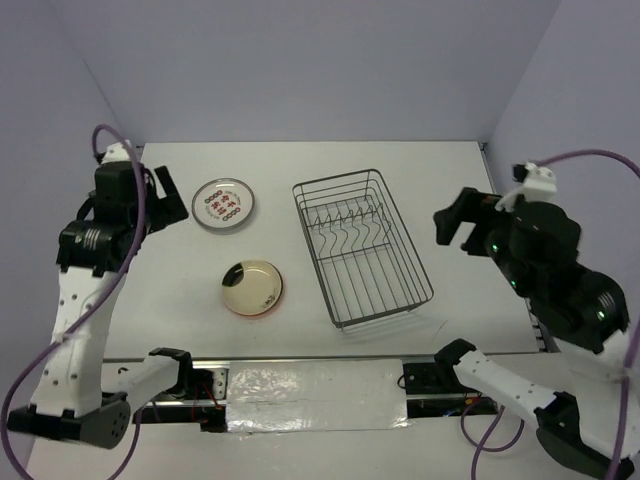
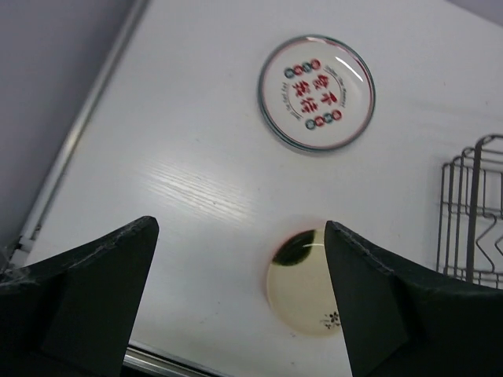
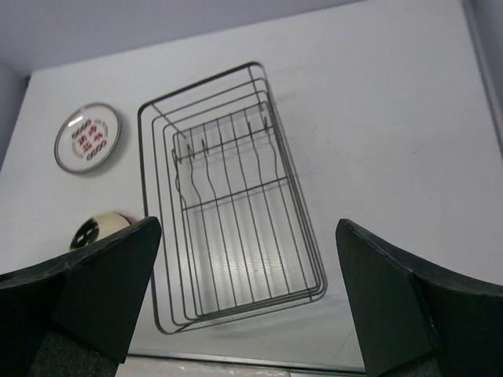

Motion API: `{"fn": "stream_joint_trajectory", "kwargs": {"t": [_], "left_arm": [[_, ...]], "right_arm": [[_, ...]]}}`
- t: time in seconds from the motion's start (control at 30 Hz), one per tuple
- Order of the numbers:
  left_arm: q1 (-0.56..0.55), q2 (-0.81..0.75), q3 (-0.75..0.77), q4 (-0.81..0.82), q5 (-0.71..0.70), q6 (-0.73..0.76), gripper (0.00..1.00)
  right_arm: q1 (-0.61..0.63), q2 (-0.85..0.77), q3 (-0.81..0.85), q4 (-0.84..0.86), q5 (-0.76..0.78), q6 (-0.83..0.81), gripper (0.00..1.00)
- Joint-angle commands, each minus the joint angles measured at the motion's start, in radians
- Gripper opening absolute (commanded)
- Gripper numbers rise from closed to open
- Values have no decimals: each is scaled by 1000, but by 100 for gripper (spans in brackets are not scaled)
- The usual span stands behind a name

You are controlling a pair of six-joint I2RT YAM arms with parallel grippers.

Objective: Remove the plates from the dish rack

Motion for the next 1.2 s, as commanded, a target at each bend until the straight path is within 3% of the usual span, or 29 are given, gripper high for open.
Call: {"fn": "stream_joint_trajectory", "kwargs": {"t": [0.0, 0.3, 0.5, 0.8, 1.17], "left_arm": [[3, -93, 10, -42, -232, -32, 99], [0, -204, -74, -145, -379, -104, 100], [0, -228, -135, -127, -409, -109, 99], [0, -201, -103, -159, -439, -133, 99], [0, -160, -100, -136, -387, -106, 99]], "right_arm": [[-5, -96, 19, -64, 151, 13, 100], [-3, -187, 52, -233, 217, 18, 100], [-3, -215, -8, -220, 204, 47, 100], [-5, -241, -74, -197, 203, 61, 100], [-5, -247, -128, -124, 191, 77, 100]]}}
